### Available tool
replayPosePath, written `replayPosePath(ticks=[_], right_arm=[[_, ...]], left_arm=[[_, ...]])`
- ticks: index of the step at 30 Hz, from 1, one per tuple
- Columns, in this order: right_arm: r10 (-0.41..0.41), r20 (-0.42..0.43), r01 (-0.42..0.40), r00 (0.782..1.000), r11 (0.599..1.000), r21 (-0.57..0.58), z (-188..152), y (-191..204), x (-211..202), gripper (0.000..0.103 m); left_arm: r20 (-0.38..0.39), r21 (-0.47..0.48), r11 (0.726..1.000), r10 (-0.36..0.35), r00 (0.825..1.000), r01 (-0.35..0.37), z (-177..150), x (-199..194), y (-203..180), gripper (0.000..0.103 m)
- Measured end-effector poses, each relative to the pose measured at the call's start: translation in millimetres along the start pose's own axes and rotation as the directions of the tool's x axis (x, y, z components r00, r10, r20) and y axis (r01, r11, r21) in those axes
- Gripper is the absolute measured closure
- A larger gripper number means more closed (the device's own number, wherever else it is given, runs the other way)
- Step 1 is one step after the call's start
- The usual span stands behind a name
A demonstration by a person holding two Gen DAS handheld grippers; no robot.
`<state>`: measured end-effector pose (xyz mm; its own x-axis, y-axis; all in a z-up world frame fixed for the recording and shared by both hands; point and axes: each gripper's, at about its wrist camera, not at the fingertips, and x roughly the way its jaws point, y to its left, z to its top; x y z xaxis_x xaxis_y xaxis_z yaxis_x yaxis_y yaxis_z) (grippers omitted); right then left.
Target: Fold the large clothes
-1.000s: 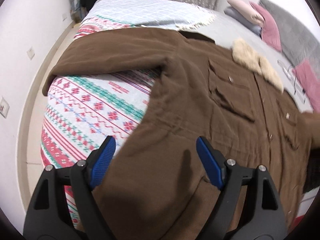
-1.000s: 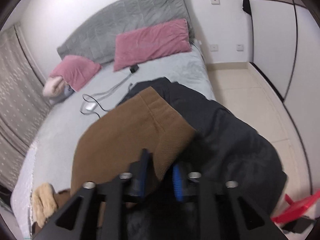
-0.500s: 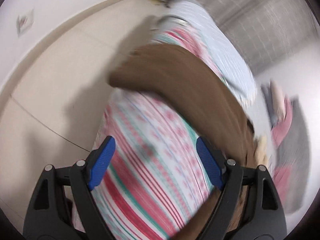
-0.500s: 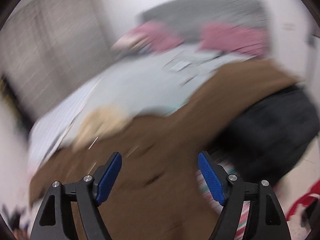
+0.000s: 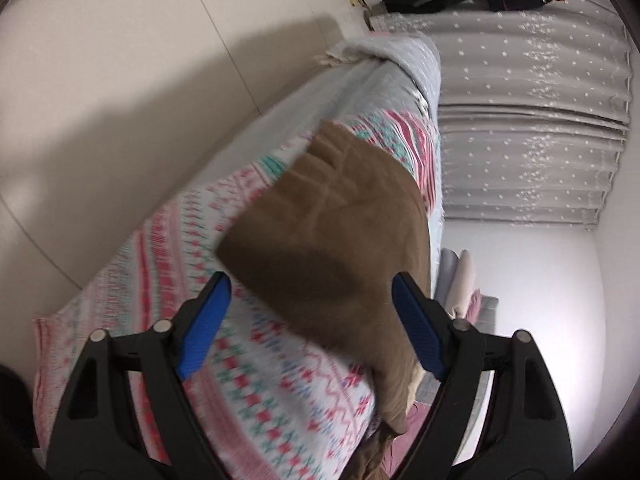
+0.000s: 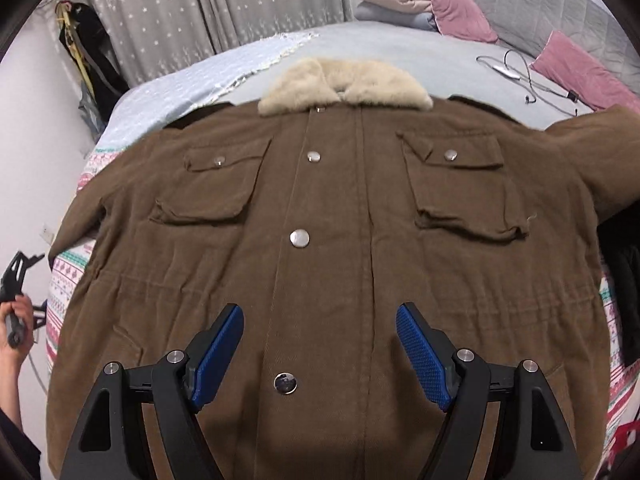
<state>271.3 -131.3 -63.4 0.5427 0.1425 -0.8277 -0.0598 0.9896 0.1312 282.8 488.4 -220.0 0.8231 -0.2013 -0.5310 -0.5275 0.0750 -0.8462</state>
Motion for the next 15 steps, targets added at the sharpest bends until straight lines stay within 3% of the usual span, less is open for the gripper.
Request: replayPosePath(ticks=[3,4,7,15], right_arm=[[-0.003,0.026,0.003,1.000,1.000,-0.023,2,9,-1,0.023],[-0.002,0.032,0.003,0.999,0.999,-0.032,2,10,-2,0.023],[0.007,0.032,-0.006,0.999,0.999,-0.043,4,10,3,0.023],[0.029,-0.021,-0.029,0.999,1.000,-0.001,3,0,18,0.023]], left_arm=[[0.056,0.024,0.999,0.026,0.998,-0.027,4,1,-7,0.064],[0.084,0.034,0.999,0.033,0.996,-0.036,7,-2,-8,0.090],[0.116,0.029,1.000,0.002,0.993,-0.006,19,-11,-11,0.096],[0.262,0.220,0.975,-0.042,0.964,-0.017,27,-47,-64,0.097]])
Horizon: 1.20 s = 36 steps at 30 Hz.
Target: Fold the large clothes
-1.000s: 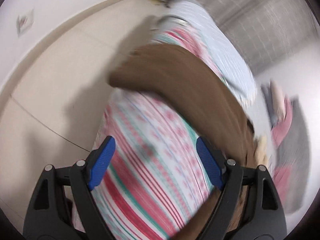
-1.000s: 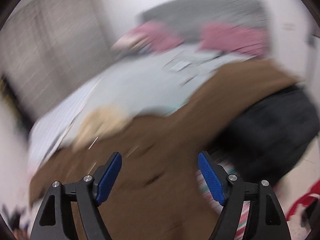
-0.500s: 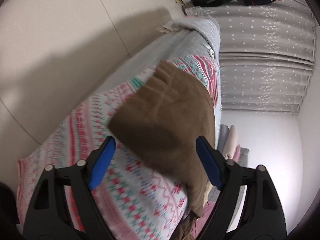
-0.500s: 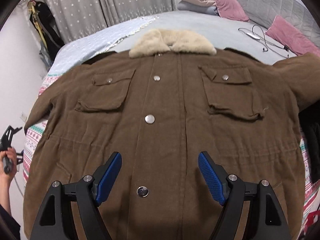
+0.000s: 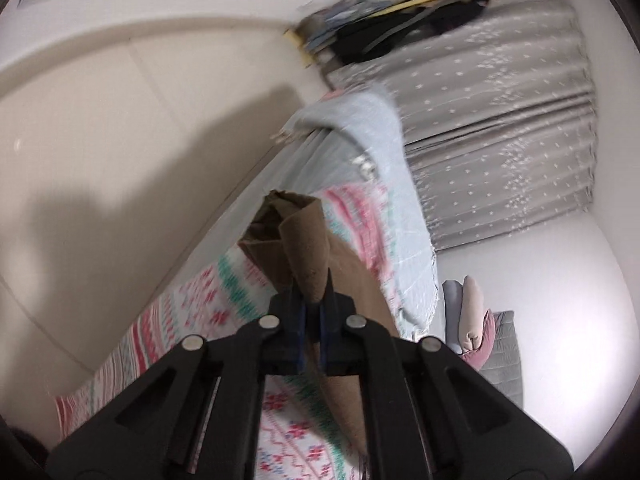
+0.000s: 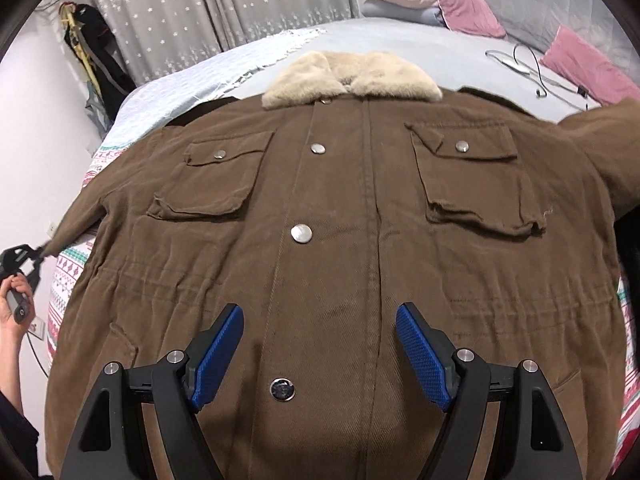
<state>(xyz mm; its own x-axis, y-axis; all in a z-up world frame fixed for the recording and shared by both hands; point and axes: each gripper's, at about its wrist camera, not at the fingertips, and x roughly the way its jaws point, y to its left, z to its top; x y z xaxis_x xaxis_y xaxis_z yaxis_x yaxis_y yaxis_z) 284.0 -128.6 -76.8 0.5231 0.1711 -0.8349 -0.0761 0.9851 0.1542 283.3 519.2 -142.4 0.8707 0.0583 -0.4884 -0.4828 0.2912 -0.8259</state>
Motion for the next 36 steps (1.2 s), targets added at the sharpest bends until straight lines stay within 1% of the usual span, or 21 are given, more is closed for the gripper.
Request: replayPosePath(ticks=[3,5,9,11,14,17,20,21,22,24,26,27,28,30,32,33,34,36], right_arm=[[-0.028,-0.046,0.028,0.999,1.000,-0.006,-2,-3,13,0.023],[-0.024,-0.090,0.025,0.996,1.000,0.018,-4,-9,27,0.023],[-0.034,-0.100,0.035,0.994,0.999,0.012,-3,-9,32,0.023],[-0.014,-0.098,0.016,0.995,1.000,0.014,-2,-8,28,0.023],[0.012,-0.098,-0.009,0.995,0.999,0.034,-1,-10,24,0.023],[0.047,-0.088,-0.042,0.995,0.997,0.065,3,-14,16,0.023],[0.074,-0.080,-0.067,0.994,0.994,0.091,6,-20,9,0.023],[0.081,-0.078,-0.073,0.994,0.992,0.098,7,-23,7,0.023],[0.087,-0.073,-0.079,0.994,0.991,0.106,8,-25,3,0.023],[0.097,-0.057,-0.089,0.994,0.988,0.127,10,-32,-5,0.023],[0.096,-0.026,-0.091,0.995,0.984,0.154,14,-42,-16,0.023],[0.088,-0.013,-0.085,0.996,0.983,0.165,16,-47,-20,0.023],[0.075,0.003,-0.074,0.997,0.981,0.179,17,-54,-26,0.023],[0.060,0.025,-0.064,0.998,0.975,0.214,21,-70,-34,0.023],[0.072,0.048,-0.083,0.996,0.956,0.280,22,-93,-43,0.023],[0.078,0.058,-0.092,0.995,0.947,0.308,22,-103,-46,0.023],[0.082,0.070,-0.101,0.994,0.934,0.343,22,-115,-50,0.023],[0.062,0.091,-0.093,0.994,0.911,0.402,21,-139,-58,0.023]], left_arm=[[0.043,0.113,0.993,0.036,0.998,-0.041,-5,-5,-17,0.097],[0.053,0.159,0.986,0.035,0.998,-0.044,-6,-4,-26,0.097],[0.072,0.166,0.985,-0.056,0.996,0.043,-2,-20,-52,0.097],[0.080,0.204,0.976,-0.096,0.992,0.078,-5,-32,-74,0.097],[0.073,0.266,0.954,-0.163,0.984,0.139,-16,-53,-118,0.097],[0.055,0.350,0.913,-0.242,0.969,0.208,-36,-75,-170,0.097],[0.012,0.461,0.851,-0.291,0.957,0.253,-65,-89,-228,0.097],[-0.009,0.497,0.824,-0.309,0.951,0.272,-79,-94,-249,0.097],[-0.034,0.531,0.795,-0.325,0.945,0.292,-95,-97,-267,0.097],[-0.088,0.600,0.727,-0.355,0.931,0.334,-133,-106,-305,0.096],[-0.138,0.649,0.667,-0.372,0.918,0.367,-167,-110,-334,0.096],[-0.165,0.676,0.631,-0.374,0.913,0.381,-187,-111,-346,0.096],[-0.196,0.708,0.586,-0.372,0.907,0.394,-214,-111,-360,0.096],[-0.246,0.739,0.530,-0.363,0.899,0.417,-255,-109,-374,0.096],[-0.319,0.753,0.479,-0.336,0.887,0.452,-306,-97,-382,0.096],[-0.343,0.754,0.464,-0.324,0.882,0.464,-322,-91,-386,0.096],[-0.379,0.758,0.443,-0.300,0.876,0.480,-349,-81,-386,0.096],[-0.432,0.762,0.413,-0.250,0.867,0.498,-390,-65,-381,0.096]])
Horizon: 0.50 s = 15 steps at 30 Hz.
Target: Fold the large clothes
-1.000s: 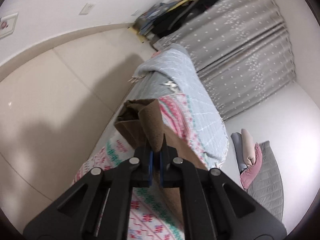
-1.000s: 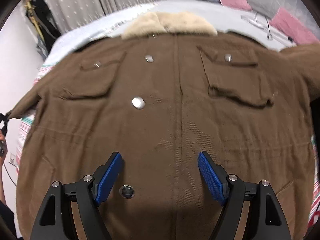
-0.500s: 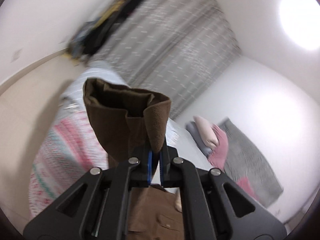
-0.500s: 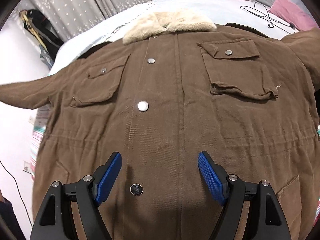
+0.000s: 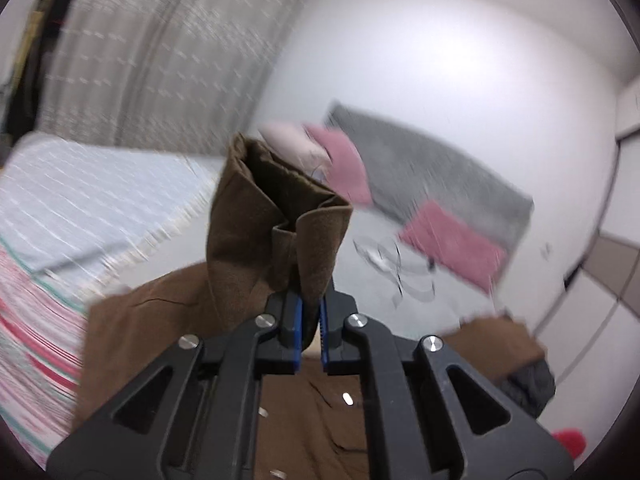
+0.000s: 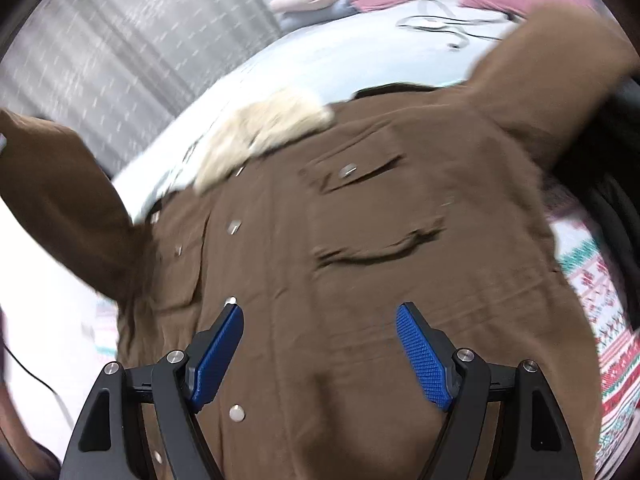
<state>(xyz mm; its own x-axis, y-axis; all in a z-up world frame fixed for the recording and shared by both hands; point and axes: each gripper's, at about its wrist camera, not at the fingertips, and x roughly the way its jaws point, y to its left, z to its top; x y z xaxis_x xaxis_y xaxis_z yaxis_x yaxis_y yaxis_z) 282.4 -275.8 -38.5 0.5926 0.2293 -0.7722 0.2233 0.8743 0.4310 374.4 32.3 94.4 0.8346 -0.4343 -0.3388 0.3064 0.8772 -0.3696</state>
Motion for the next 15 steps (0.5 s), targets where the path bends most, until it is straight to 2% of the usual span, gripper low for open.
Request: replayPosePath(ticks=[2,4,6,10,12,13,15], right_arm=[[-0.029,0.030,0.027,0.999,0.998,0.054,7,-19,-8,0.023],[-0.037,0.038,0.033,0.999,0.995,0.099,10,-33,-11,0.023],[-0.024,0.022,0.021,0.999,0.989,0.150,14,-47,-10,0.023],[-0.016,0.001,0.016,1.000,0.983,0.185,14,-57,-6,0.023],[-0.005,-0.005,0.005,1.000,0.983,0.184,15,-58,-5,0.023],[0.002,-0.006,-0.001,1.000,0.983,0.185,15,-57,-5,0.023],[0.003,-0.006,-0.002,1.000,0.983,0.182,15,-56,-5,0.023]], left_arm=[[-0.084,0.029,0.999,-0.018,0.996,0.020,-33,31,-18,0.095],[-0.179,0.060,0.998,-0.013,0.984,0.024,-70,62,-36,0.095],[-0.276,0.080,0.997,0.010,0.961,0.013,-107,91,-46,0.095],[-0.399,0.119,0.993,0.045,0.916,0.003,-156,119,-57,0.093],[-0.428,0.125,0.992,0.044,0.903,0.010,-165,125,-59,0.082],[-0.441,0.116,0.993,0.034,0.897,0.020,-167,126,-61,0.073],[-0.451,0.086,0.995,0.002,0.892,0.041,-169,125,-67,0.065]])
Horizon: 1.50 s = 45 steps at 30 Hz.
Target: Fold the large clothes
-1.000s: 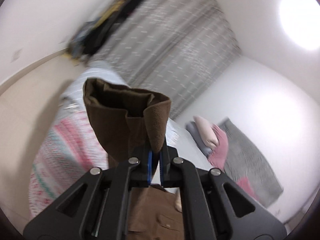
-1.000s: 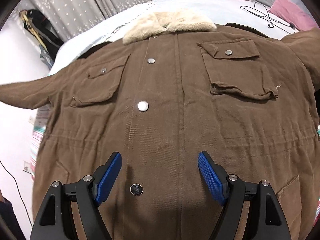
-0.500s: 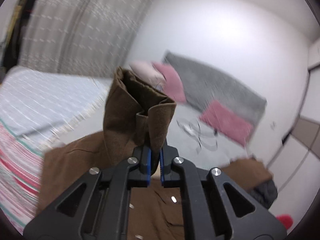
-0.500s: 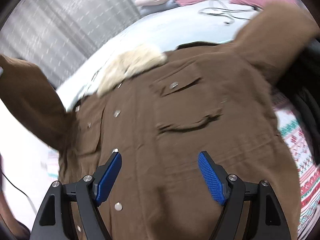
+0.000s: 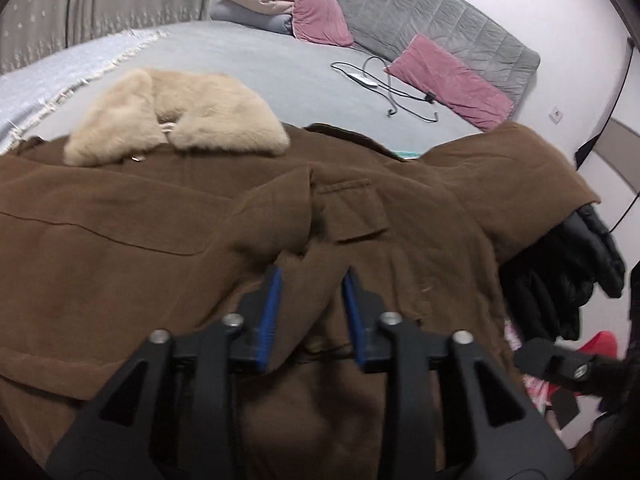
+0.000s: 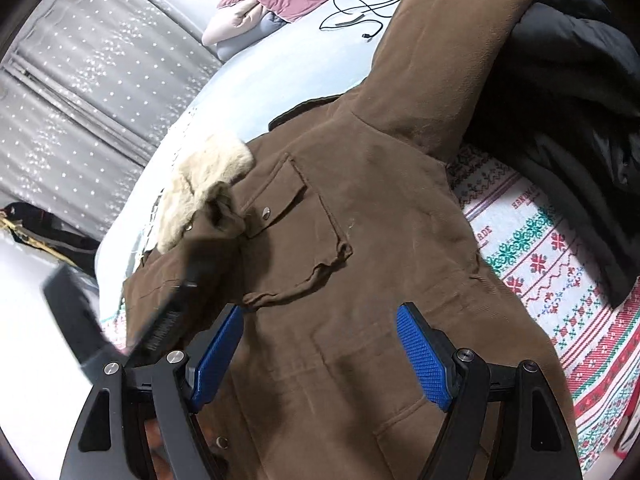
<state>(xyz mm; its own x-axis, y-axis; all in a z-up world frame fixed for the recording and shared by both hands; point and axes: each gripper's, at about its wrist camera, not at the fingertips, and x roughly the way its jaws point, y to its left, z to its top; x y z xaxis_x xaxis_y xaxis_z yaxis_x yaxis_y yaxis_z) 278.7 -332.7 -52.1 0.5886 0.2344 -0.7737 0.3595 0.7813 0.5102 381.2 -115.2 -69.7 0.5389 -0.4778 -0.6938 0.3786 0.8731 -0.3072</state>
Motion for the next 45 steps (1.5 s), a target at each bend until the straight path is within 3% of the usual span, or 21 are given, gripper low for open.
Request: replayPosePath(ticks=[2,6,7,9,11,12,14,15,18,22,26,29,31,32,35,38,40,41,43,45], right_arm=[[-0.004,0.000,0.004,1.000,1.000,-0.005,2,0,2,0.023],[-0.010,0.005,0.010,1.000,1.000,0.001,3,-3,1,0.023],[-0.013,0.009,0.013,1.000,1.000,0.005,4,-4,0,0.023],[-0.016,0.014,0.016,1.000,1.000,0.005,5,-5,-1,0.023],[-0.017,0.016,0.017,1.000,1.000,0.000,4,-4,-2,0.023],[-0.017,0.015,0.017,1.000,1.000,-0.005,4,-3,-2,0.023],[-0.008,0.012,0.008,1.000,1.000,-0.012,3,-1,-3,0.023],[-0.004,0.014,0.004,1.000,1.000,-0.013,4,-1,-4,0.023],[-0.001,0.026,0.001,1.000,1.000,0.002,7,-6,-7,0.023],[-0.002,0.038,0.001,0.999,1.000,0.028,10,-13,-9,0.023],[-0.004,0.045,0.003,0.999,1.000,0.023,11,-14,-12,0.023],[0.013,0.062,-0.013,0.998,1.000,0.002,12,-11,-20,0.023],[0.044,0.081,-0.042,0.996,0.999,-0.017,13,-9,-31,0.023],[0.064,0.104,-0.062,0.992,0.998,-0.024,14,-8,-40,0.023],[0.112,0.186,-0.107,0.976,0.994,-0.037,19,-9,-72,0.023],[0.134,0.245,-0.135,0.960,0.991,-0.014,25,-22,-102,0.022],[0.134,0.283,-0.142,0.950,0.990,0.006,31,-38,-125,0.022],[0.132,0.307,-0.143,0.943,0.990,0.013,37,-47,-137,0.022],[0.116,0.357,-0.140,0.927,0.989,0.042,49,-65,-159,0.019],[0.083,0.396,-0.132,0.915,0.986,0.099,70,-97,-179,0.013]], left_arm=[[0.018,-0.015,1.000,-0.022,1.000,0.022,4,-7,-2,0.051],[0.064,-0.031,0.999,-0.041,0.997,0.043,7,-26,1,0.046],[0.050,-0.032,0.999,-0.010,0.999,0.011,6,-22,6,0.046],[-0.051,-0.023,0.996,0.080,0.995,-0.082,0,1,15,0.046],[-0.164,-0.003,0.992,0.125,0.979,-0.127,-13,28,18,0.046],[-0.190,0.003,0.990,0.140,0.972,-0.142,-19,36,19,0.046],[-0.152,0.009,0.987,0.158,0.976,-0.159,-25,36,13,0.045],[-0.150,-0.004,0.990,0.136,0.979,-0.138,-25,33,9,0.045],[-0.163,-0.053,0.998,-0.029,0.986,0.020,-29,24,-4,0.044],[-0.177,0.030,0.997,-0.070,0.982,0.077,-37,3,-27,0.044],[-0.173,-0.047,0.991,-0.132,0.976,0.126,-38,-39,-12,0.044],[-0.129,-0.076,0.996,-0.055,0.990,0.045,-44,-91,7,0.040],[-0.103,-0.103,0.992,0.058,0.993,-0.069,-53,-126,26,0.032],[-0.086,-0.120,0.985,0.117,0.989,-0.127,-59,-143,36,0.025],[-0.050,-0.175,0.955,0.232,0.971,-0.238,-75,-173,61,0.023],[-0.034,-0.265,0.925,0.273,0.961,-0.272,-93,-186,90,0.021],[-0.034,-0.293,0.901,0.326,0.945,-0.321,-102,-182,101,0.020],[-0.060,-0.285,0.895,0.339,0.939,-0.342,-106,-175,105,0.020],[-0.095,-0.268,0.905,0.316,0.944,-0.330,-110,-172,112,0.020],[-0.091,-0.262,0.905,0.322,0.943,-0.334,-111,-174,118,0.020]])
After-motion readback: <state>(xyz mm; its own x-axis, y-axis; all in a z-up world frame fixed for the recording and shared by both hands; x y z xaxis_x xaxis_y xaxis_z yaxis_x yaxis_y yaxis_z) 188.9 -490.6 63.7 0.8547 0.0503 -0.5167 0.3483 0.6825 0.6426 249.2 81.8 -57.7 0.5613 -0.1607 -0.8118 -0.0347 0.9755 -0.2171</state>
